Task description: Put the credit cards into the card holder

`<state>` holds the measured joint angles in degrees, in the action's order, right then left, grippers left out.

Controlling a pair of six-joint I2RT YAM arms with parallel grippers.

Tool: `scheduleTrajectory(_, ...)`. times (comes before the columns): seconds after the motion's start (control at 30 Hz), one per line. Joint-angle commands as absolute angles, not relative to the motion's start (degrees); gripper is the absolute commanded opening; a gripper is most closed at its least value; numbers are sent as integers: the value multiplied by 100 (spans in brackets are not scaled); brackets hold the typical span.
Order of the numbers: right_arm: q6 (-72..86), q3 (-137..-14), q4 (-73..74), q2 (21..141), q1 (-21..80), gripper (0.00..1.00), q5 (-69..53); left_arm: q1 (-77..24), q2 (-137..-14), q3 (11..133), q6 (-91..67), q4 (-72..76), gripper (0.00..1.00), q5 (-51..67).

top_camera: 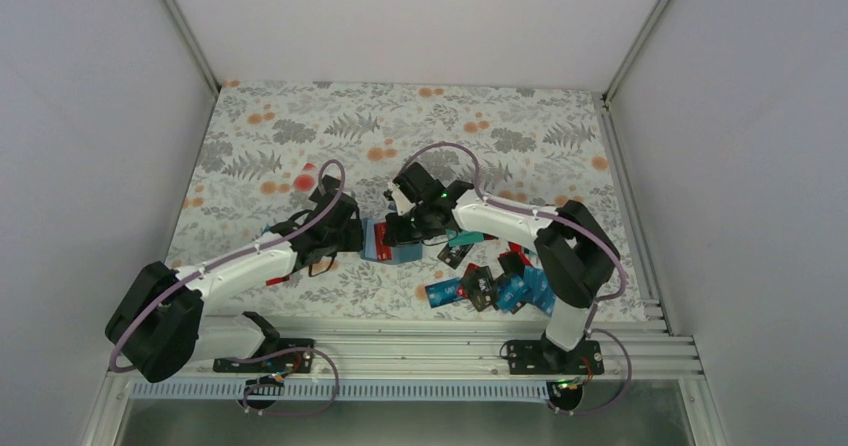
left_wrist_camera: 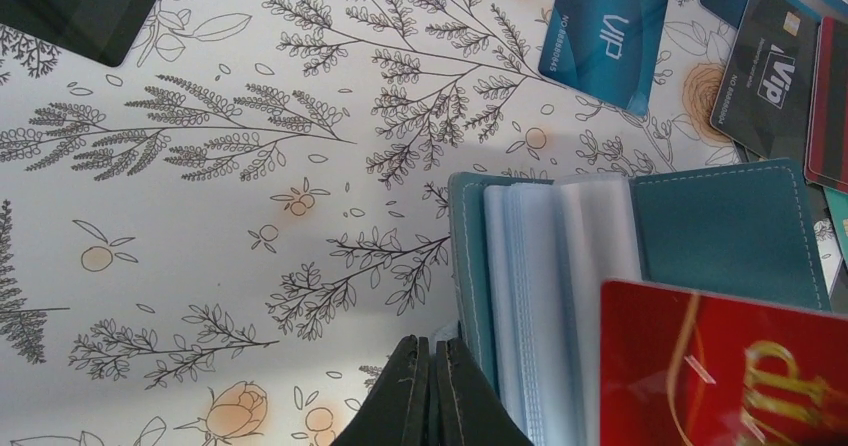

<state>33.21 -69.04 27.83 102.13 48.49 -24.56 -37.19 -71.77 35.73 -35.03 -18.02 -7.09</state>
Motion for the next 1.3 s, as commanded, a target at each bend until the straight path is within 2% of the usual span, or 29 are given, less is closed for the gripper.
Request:
scheduleTrajectory(0.0,3461,-7174,2868,10427,4911,4,-2047,-3774,-7069,3704,-3568,-1921,2,-824)
scheduleTrajectory(0.53,3349,-7309,3477,10354,4896,4,-565,-3856,-7234,3696,-3575,-2019,2,-1052)
scheduleTrajectory(0.93,3308,-6757,2799,10233,4474,4,-1443,-3868,-7603,3507,-3585,-1788,3,-1074)
scheduleTrajectory(1.0,3311,-6674,2730,10246,4373,4,-1561,-3902,-7716,3553,-3590,-1839,8,-1137)
scheduleTrajectory(1.17,3243,-6463,2427,10221,4132,4,-2104,-4113,-7764,4007,-3535,-2112,35,-1279)
scheduleTrajectory(1.27,3214,-6367,2284,10197,4047,4,-2350,-4159,-7752,4334,-3503,-2317,39,-1322)
